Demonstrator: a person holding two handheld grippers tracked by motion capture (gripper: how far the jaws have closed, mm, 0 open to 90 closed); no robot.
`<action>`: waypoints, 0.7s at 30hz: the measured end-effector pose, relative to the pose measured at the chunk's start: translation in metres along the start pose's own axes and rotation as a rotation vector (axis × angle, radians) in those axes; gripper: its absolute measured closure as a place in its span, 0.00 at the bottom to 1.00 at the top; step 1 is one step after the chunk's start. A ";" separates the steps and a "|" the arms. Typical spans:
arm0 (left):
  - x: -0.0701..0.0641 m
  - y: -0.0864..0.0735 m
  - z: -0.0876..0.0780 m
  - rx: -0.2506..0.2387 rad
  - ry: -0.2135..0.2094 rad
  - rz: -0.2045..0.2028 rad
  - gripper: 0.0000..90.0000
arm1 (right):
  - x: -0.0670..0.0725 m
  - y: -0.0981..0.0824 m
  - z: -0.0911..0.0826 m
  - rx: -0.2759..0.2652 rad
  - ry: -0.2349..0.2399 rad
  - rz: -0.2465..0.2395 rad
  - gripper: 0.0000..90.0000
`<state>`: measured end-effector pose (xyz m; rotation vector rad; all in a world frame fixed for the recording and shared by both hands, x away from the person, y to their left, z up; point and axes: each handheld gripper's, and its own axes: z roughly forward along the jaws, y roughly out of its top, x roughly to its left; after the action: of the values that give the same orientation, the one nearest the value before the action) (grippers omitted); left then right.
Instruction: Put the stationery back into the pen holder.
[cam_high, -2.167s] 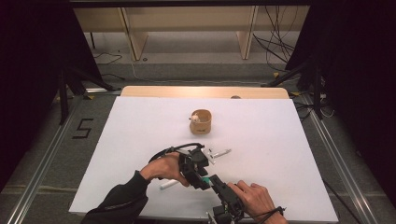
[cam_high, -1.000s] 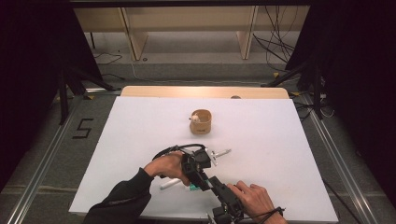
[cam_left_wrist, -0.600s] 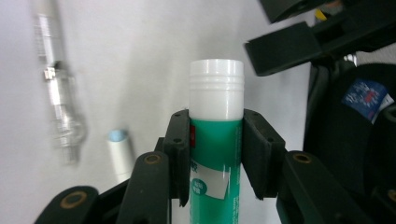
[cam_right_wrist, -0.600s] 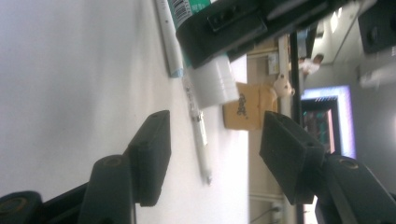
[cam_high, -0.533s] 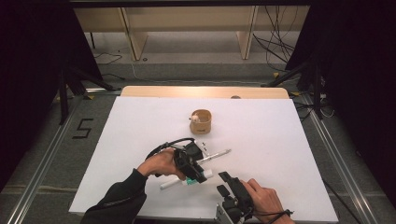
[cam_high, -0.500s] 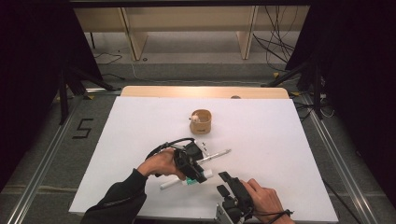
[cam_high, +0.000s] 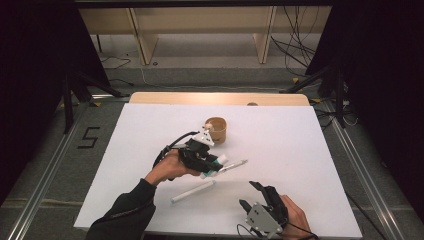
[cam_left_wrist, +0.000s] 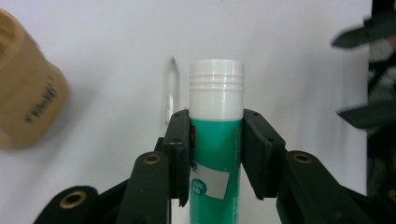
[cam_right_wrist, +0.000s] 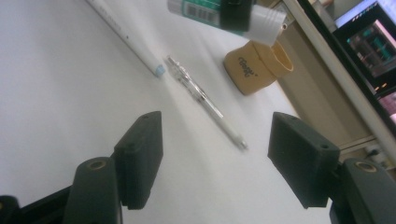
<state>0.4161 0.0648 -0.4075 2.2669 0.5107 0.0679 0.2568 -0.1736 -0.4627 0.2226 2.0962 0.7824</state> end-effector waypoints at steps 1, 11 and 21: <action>0.000 0.000 0.000 0.000 0.000 0.000 0.72 | 0.000 0.000 0.000 0.000 0.000 0.000 0.40; 0.017 0.011 -0.004 -0.181 0.128 -0.099 0.72 | -0.011 -0.009 -0.010 -0.055 0.094 0.304 0.37; 0.036 0.022 -0.005 -0.353 0.232 -0.169 0.72 | -0.026 -0.025 -0.017 -0.103 0.145 0.563 0.37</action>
<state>0.4552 0.0690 -0.3923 1.8737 0.7483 0.3143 0.2628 -0.2119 -0.4531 0.7399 2.1405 1.2638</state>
